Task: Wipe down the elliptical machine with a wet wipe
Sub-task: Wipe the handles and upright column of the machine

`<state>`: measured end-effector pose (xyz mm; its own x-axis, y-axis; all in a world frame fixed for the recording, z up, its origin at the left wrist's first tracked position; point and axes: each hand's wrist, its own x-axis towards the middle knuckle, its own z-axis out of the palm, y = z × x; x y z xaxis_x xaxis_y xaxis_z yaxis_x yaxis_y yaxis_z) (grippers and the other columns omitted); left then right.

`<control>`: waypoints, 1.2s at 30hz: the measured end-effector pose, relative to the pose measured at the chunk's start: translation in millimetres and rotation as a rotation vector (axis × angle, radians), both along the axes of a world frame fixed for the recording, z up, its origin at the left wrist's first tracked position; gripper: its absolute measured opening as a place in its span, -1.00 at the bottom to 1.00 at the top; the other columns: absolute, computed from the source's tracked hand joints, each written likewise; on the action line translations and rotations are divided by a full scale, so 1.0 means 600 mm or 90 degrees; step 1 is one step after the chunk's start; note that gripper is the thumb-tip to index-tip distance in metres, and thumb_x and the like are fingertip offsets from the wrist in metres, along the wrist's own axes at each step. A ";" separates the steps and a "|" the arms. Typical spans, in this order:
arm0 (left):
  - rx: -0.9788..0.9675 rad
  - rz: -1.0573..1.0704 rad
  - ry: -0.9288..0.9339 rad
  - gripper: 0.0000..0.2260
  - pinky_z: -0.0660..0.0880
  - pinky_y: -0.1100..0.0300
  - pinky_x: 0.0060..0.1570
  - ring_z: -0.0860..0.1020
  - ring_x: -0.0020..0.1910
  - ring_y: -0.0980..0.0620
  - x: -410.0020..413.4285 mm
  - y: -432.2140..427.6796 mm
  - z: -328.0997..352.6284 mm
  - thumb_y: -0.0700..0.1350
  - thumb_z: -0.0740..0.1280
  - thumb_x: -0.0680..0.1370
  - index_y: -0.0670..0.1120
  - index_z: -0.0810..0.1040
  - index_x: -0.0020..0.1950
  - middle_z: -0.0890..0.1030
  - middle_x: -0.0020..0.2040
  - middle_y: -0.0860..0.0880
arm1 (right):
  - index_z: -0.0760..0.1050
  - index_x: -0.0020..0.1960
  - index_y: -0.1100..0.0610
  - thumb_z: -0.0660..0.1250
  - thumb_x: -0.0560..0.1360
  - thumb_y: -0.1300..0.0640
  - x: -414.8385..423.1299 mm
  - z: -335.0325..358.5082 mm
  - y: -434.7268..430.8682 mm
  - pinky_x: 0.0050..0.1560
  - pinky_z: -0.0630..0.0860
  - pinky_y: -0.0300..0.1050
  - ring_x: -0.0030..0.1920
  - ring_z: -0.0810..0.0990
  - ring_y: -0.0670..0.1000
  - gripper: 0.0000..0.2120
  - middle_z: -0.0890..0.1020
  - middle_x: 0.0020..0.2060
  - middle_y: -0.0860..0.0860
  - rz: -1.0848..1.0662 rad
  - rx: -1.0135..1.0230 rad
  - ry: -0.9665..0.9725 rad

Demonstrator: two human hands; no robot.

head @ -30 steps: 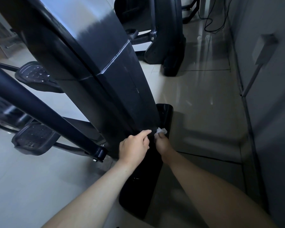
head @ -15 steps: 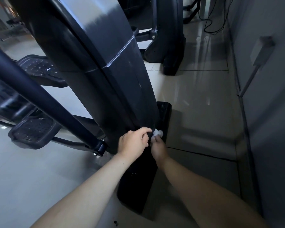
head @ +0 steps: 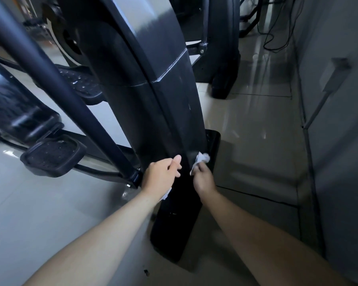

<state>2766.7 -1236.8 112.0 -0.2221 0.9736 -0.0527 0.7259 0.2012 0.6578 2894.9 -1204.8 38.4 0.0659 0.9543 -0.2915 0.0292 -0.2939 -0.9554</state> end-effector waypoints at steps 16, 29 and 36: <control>0.087 0.168 -0.093 -0.69 0.46 0.12 -0.22 0.58 -0.16 0.02 0.013 -0.015 0.047 0.25 0.33 0.57 0.01 0.49 -0.11 0.60 -0.22 0.11 | 0.48 0.37 0.16 0.34 0.61 0.17 0.005 0.133 -0.025 -0.01 0.32 -0.40 0.20 0.50 0.06 -0.66 0.41 0.26 0.06 0.002 0.138 -0.100; -0.001 0.224 -0.164 -0.05 0.36 -0.03 0.34 0.38 0.47 -0.18 0.009 -0.014 0.067 0.35 0.32 0.54 0.03 -0.17 0.68 0.37 0.53 -0.16 | 0.48 0.19 0.06 0.45 0.54 0.01 -0.014 0.141 -0.014 -0.01 0.35 -0.32 0.12 0.45 -0.08 -0.71 0.43 0.14 -0.08 0.003 0.189 -0.133; 0.006 0.218 -0.183 -0.04 0.37 0.00 0.30 0.39 0.46 -0.16 0.004 -0.017 0.062 0.34 0.35 0.52 0.02 -0.14 0.68 0.41 0.50 -0.16 | 0.52 0.28 0.02 0.51 0.47 -0.03 -0.011 0.165 -0.011 0.14 0.38 -0.30 0.20 0.48 -0.17 -0.59 0.52 0.24 -0.08 -0.037 0.242 -0.073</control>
<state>2768.9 -1247.0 149.4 -0.5096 0.8472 -0.1505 0.4059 0.3909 0.8261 2888.0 -1211.3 137.5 0.1348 0.9864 0.0936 0.1351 0.0753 -0.9880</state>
